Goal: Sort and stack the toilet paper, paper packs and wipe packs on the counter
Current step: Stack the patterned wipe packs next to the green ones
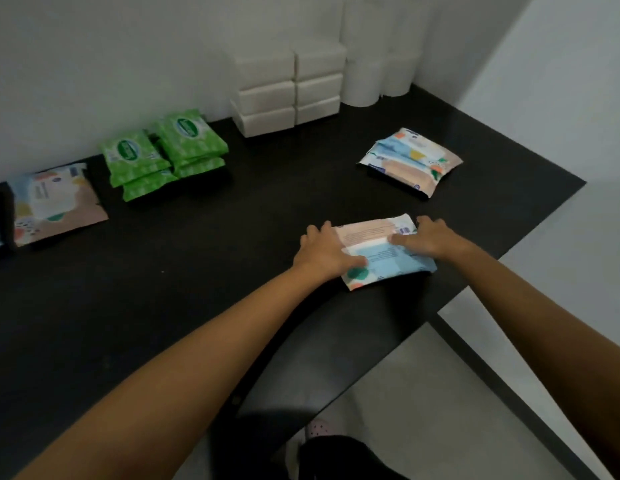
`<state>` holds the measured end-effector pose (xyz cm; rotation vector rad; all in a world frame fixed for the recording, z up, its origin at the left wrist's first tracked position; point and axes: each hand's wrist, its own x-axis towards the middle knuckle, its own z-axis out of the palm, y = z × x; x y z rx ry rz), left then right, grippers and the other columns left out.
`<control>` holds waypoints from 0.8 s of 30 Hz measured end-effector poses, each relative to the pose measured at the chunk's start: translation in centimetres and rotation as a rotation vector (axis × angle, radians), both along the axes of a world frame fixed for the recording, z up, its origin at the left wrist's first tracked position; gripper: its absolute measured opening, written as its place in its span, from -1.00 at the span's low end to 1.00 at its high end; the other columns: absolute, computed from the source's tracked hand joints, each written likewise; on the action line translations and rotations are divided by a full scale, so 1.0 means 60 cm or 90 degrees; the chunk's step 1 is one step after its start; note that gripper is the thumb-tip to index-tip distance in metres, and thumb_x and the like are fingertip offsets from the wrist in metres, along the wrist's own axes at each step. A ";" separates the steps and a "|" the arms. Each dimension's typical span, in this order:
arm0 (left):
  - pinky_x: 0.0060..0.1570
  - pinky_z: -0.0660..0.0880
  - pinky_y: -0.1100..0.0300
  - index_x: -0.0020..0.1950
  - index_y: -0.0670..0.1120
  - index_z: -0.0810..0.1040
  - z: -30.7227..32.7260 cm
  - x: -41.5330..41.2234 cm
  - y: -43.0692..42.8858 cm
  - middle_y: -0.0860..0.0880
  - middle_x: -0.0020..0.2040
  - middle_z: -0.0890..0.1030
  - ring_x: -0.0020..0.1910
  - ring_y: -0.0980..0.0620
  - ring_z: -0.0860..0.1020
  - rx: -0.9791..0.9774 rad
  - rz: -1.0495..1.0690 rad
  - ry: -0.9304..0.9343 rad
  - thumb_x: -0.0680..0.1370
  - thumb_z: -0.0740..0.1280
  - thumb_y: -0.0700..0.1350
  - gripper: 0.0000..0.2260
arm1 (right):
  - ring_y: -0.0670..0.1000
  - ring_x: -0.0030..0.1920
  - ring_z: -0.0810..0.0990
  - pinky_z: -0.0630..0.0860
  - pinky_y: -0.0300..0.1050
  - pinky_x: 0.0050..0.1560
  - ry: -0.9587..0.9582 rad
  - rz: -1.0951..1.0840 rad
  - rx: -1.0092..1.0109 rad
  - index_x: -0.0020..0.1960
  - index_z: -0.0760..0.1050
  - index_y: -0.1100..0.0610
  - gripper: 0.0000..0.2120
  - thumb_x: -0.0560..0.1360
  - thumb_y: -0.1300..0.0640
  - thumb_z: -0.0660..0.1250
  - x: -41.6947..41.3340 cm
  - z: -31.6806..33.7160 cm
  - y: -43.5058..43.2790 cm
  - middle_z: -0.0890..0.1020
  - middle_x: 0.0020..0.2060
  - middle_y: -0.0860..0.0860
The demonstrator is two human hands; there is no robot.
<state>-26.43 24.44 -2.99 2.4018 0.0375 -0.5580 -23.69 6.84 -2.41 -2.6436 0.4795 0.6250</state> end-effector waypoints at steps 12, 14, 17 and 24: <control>0.35 0.37 0.06 0.53 -0.03 0.04 0.006 0.005 0.059 -0.03 0.41 0.37 0.38 -0.03 0.37 -0.402 0.332 0.021 0.50 0.32 -0.28 -0.31 | 0.13 0.14 0.59 0.55 0.08 0.14 -0.045 -0.247 0.469 0.43 0.22 0.22 -0.33 0.41 0.21 0.43 0.028 -0.002 0.070 0.54 0.21 0.18; 0.26 0.41 0.12 0.51 -0.05 0.13 0.009 -0.001 0.091 -0.05 0.42 0.38 0.34 -0.03 0.40 -0.415 0.364 0.020 0.51 0.32 -0.22 -0.38 | 0.12 0.05 0.63 0.58 0.07 0.05 -0.018 -0.245 0.564 0.34 0.33 0.26 -0.45 0.40 0.26 0.43 0.034 0.018 0.104 0.60 0.11 0.19; 0.00 0.44 0.23 0.43 -0.06 0.31 0.018 -0.012 0.141 -0.05 0.30 0.48 0.11 0.07 0.49 -0.439 0.409 0.020 0.55 0.27 -0.11 -0.56 | 0.12 0.02 0.65 0.58 0.08 0.10 -0.030 -0.152 0.608 0.25 0.43 0.27 -0.58 0.42 0.28 0.40 0.033 0.055 0.174 0.63 0.02 0.19; 0.12 0.44 -0.12 0.42 -0.07 0.31 0.072 -0.059 0.294 -0.18 0.34 0.40 0.29 -0.29 0.41 -0.548 0.507 0.120 0.51 0.13 0.27 -0.40 | -0.11 -0.34 0.52 0.41 -0.49 -0.28 -0.363 0.291 0.445 -0.12 0.60 0.19 -0.92 0.42 0.18 0.41 -0.017 0.129 0.386 0.59 -0.34 0.01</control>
